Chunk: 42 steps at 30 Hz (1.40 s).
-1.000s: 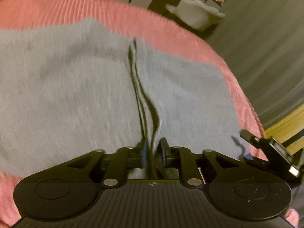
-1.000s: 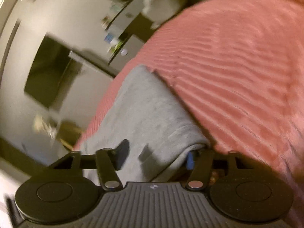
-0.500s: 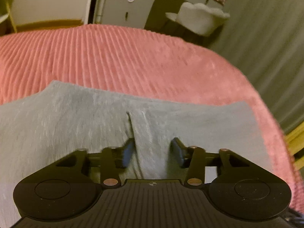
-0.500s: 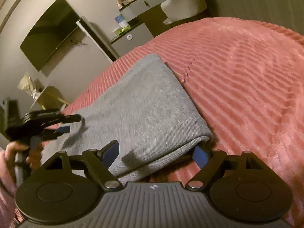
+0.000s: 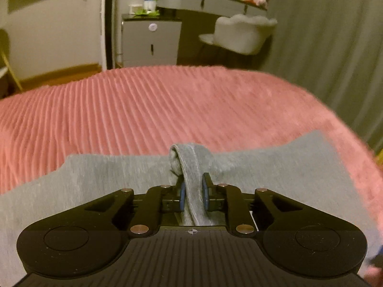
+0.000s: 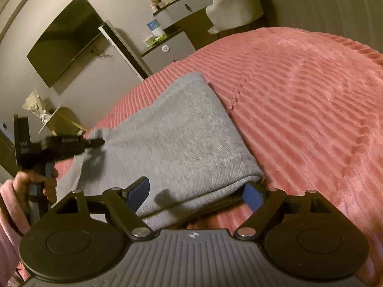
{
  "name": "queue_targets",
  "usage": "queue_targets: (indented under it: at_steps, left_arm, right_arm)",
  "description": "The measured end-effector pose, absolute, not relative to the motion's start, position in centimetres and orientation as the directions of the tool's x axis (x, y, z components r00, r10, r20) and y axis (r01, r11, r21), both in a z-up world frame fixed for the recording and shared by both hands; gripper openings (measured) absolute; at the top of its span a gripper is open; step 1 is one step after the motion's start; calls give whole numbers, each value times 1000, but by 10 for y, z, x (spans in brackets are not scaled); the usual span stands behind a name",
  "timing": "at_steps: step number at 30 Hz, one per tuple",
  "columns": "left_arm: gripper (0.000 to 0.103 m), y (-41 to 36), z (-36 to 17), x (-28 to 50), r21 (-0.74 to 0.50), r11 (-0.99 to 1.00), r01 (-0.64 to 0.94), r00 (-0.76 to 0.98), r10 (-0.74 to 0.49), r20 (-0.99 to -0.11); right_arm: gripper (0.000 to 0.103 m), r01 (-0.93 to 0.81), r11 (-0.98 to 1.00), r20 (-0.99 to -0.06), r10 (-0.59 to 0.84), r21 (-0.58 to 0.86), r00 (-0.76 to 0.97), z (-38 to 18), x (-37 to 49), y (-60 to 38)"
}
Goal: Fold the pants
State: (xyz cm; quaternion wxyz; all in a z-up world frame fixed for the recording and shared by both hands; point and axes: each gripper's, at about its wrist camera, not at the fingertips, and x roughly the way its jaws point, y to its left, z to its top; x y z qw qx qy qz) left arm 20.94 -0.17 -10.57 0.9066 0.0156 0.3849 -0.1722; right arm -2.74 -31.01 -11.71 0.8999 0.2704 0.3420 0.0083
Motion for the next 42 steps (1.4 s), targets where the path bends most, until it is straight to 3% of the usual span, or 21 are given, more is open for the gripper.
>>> queue_targets:
  at_steps: [1,3,5,8,13,18,20,23,26,33,36,38,42]
  left_arm:
    - [21,-5,-118,210,-81,943,324,628,-278,-727]
    - [26,-10,-119,197,-5,935,356,674,-260,-691]
    - [38,-10,-109,188,25,942,333,685,-224,-694]
    - [53,7,-89,172,-80,949,304,650,-268,-711]
    - [61,33,-81,120,-248,921,301,568,-382,-729]
    - [53,28,-107,85,-295,906,305,470,-412,-780]
    - [25,27,-114,79,-351,889,295,444,-453,-773]
    - [16,28,-111,78,-373,883,286,451,-467,-760]
    - [14,30,-102,73,-392,876,281,473,-482,-738]
    - [16,33,-122,61,-363,900,242,476,-436,-764]
    - [26,38,-113,58,-362,904,229,486,-428,-762]
    - [42,45,-108,57,-356,911,209,503,-413,-759]
    - [54,55,-108,60,-331,926,181,519,-376,-768]
  right_arm:
    - [83,176,855,-618,196,488,761,-118,-27,-309]
    - [83,182,855,-624,194,486,757,-117,-26,-309]
    - [83,179,854,-627,200,488,753,-114,-27,-310]
    - [84,179,854,-630,203,489,750,-110,-31,-314]
    - [86,223,852,-642,161,474,750,-107,-37,-314]
    - [86,233,854,-650,152,466,744,-104,-41,-309]
    - [86,237,853,-655,150,464,741,-103,-44,-307]
    - [86,237,859,-656,142,453,741,-98,-48,-304]
    - [86,236,866,-655,131,441,744,-94,-51,-305]
    - [88,247,871,-666,115,425,737,-95,-48,-304]
    - [88,231,882,-663,115,411,740,-93,-48,-302]
    - [88,233,888,-664,101,395,741,-92,-47,-301]
    - [88,240,886,-670,100,396,736,-93,-43,-300]
